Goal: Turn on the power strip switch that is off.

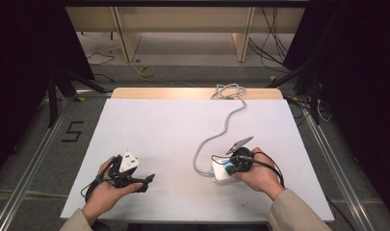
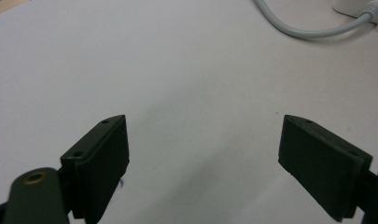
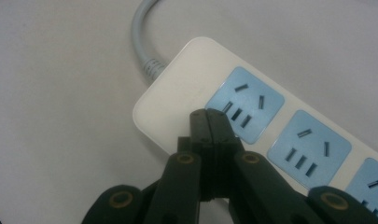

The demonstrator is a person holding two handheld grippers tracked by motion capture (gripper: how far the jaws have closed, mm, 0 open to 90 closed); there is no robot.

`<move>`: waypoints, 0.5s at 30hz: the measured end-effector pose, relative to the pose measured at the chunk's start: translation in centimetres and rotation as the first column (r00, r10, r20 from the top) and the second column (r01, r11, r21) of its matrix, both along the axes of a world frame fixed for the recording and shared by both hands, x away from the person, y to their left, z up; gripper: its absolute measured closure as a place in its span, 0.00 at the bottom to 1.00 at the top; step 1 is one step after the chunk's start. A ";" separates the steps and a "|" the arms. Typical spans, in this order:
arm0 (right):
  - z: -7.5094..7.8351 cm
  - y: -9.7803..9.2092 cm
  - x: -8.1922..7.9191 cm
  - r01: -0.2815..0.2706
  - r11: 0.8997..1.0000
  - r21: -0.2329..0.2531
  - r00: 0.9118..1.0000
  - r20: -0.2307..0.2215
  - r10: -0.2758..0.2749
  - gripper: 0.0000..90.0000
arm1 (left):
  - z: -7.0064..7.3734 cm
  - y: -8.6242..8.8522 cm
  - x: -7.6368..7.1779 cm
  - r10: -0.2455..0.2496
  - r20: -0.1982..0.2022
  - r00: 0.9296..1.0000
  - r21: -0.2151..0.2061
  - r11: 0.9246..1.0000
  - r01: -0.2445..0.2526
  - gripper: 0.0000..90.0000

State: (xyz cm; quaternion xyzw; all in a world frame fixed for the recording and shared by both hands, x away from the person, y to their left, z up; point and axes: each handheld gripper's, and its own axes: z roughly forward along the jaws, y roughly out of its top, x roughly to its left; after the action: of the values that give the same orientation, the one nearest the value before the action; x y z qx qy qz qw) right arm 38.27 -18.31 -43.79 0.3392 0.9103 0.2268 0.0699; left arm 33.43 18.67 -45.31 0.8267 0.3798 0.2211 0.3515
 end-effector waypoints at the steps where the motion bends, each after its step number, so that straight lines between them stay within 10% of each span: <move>1: 0.0 0.0 0.0 -0.001 1.000 -0.002 1.000 0.000 0.001 1.00 | 0.0 0.0 0.0 0.000 0.000 1.000 0.000 1.000 0.000 0.18; 15: -0.2 0.2 -0.2 0.009 1.000 -0.008 1.000 0.006 -0.009 1.00 | 0.0 -0.1 0.0 0.000 0.002 1.000 0.001 1.000 0.000 0.18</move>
State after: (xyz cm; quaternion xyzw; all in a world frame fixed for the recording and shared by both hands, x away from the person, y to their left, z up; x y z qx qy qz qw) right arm 38.10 -18.16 -43.96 0.3425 0.9094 0.2235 0.0748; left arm 33.38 18.62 -45.31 0.8265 0.3795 0.2223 0.3515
